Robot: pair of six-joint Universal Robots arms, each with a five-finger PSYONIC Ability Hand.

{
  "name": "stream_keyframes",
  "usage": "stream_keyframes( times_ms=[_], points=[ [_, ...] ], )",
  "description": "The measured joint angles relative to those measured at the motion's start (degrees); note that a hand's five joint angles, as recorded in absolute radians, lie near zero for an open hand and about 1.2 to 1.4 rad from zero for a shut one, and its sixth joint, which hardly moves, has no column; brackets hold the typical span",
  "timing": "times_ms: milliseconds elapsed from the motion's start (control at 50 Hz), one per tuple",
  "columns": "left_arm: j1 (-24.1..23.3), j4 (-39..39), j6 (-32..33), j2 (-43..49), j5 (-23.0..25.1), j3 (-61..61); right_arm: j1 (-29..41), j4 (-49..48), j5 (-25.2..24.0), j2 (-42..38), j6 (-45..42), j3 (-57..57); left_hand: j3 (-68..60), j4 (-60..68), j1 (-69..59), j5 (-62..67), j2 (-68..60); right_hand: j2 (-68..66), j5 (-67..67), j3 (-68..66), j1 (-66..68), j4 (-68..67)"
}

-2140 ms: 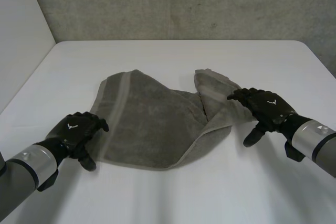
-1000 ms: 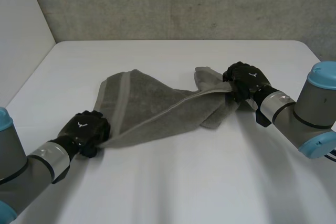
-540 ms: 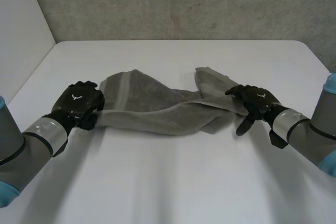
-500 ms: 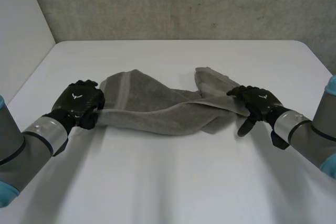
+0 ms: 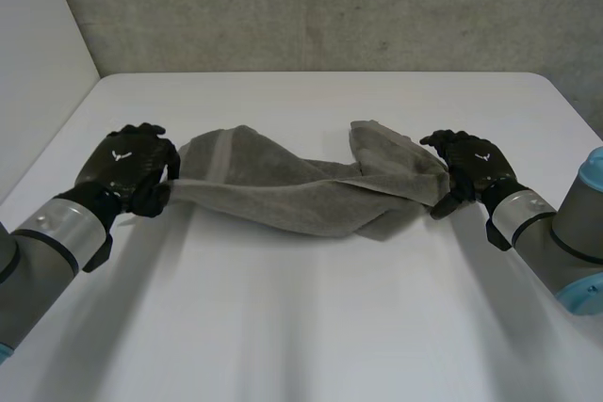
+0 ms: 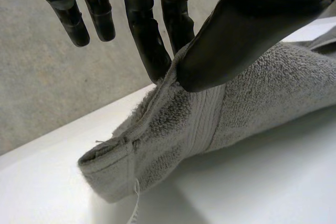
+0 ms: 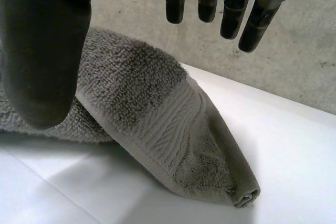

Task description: Fold the towel.

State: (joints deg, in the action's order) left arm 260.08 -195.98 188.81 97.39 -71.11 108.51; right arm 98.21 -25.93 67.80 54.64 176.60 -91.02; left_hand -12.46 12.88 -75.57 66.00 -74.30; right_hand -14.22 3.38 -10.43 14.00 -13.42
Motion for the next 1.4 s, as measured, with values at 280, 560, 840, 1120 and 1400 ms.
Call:
stream_keyframes(
  times_ms=[280, 560, 840, 1120, 1400],
  points=[
    [1.64, -0.01, -2.59, -2.62, 0.11, -0.6, -0.57, -2.49, 3.44, 0.39, -0.15, -3.84, 0.0, 0.0, 0.0, 0.0, 0.0, -0.13, 0.16, 0.0, 0.14, 0.0],
    [3.68, -0.01, -4.6, -5.45, 0.26, -0.51, -0.14, -4.61, 4.23, -2.82, 0.4, -0.5, 0.0, 0.0, -0.01, 0.0, -0.01, -14.92, 16.86, 0.0, 15.83, 0.0],
    [5.36, -0.09, -8.4, -7.92, 0.37, -0.48, 1.58, -1.81, 6.14, -8.31, 1.46, 5.3, 0.0, 0.0, -0.01, 0.0, -0.18, -11.89, 10.68, 0.0, 11.69, 0.0],
    [5.26, -0.1, -8.49, -7.82, 0.41, -0.35, 3.6, -0.73, 6.12, -10.21, 4.57, 7.29, 0.0, 0.0, -0.01, 0.0, -0.18, -23.64, 24.8, 0.0, 23.66, 0.0],
    [5.52, -0.1, -8.47, -7.94, 0.37, -0.28, 3.49, 2.24, 4.61, -8.61, 5.63, 10.6, 0.0, 0.0, -0.02, 0.0, -0.18, -57.56, 61.06, 0.0, 60.25, 0.0]
  ],
)
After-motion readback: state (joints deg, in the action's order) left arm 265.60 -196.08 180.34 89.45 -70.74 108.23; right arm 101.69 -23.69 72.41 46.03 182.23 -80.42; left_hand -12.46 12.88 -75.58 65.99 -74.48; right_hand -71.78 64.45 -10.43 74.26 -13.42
